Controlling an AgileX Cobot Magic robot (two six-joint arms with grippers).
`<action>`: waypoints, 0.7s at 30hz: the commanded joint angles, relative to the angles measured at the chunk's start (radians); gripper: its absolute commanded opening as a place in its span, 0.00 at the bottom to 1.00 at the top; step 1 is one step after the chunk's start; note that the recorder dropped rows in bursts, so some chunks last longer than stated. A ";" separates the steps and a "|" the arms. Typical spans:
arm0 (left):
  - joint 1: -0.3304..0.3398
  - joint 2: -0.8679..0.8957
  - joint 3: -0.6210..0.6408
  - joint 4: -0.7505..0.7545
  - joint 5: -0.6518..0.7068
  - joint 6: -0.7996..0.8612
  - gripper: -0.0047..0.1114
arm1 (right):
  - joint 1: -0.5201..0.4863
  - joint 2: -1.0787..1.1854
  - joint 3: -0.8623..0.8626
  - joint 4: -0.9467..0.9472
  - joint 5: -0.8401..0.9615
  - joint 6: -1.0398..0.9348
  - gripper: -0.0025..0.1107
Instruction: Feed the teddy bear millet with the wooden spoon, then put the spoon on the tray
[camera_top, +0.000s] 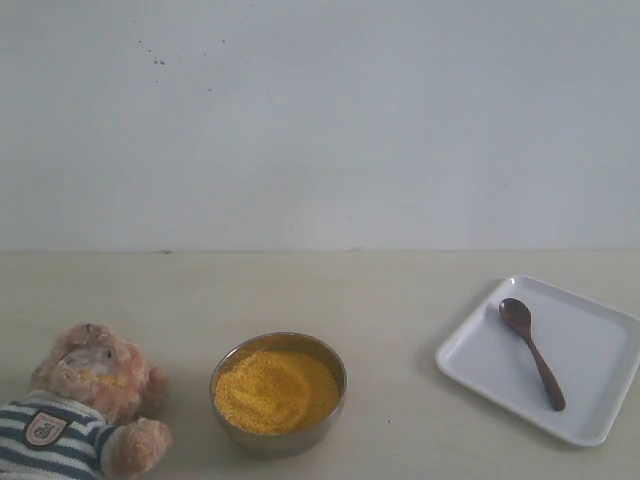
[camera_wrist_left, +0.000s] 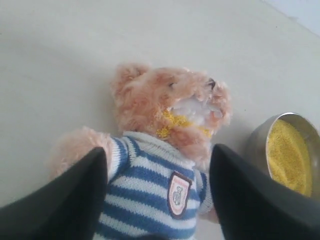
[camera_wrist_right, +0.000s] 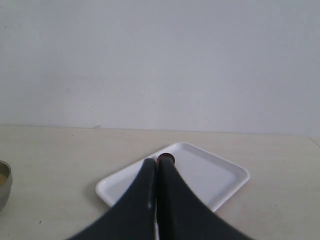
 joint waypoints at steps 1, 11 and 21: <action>0.003 -0.030 -0.011 0.003 0.049 -0.043 0.41 | -0.004 -0.006 0.000 0.000 -0.003 -0.001 0.02; 0.003 -0.038 -0.180 -0.162 0.328 -0.043 0.07 | -0.004 -0.006 0.000 0.000 -0.003 -0.001 0.02; 0.003 -0.107 -0.206 -0.239 0.379 -0.029 0.07 | -0.004 -0.006 0.000 0.000 -0.003 -0.001 0.02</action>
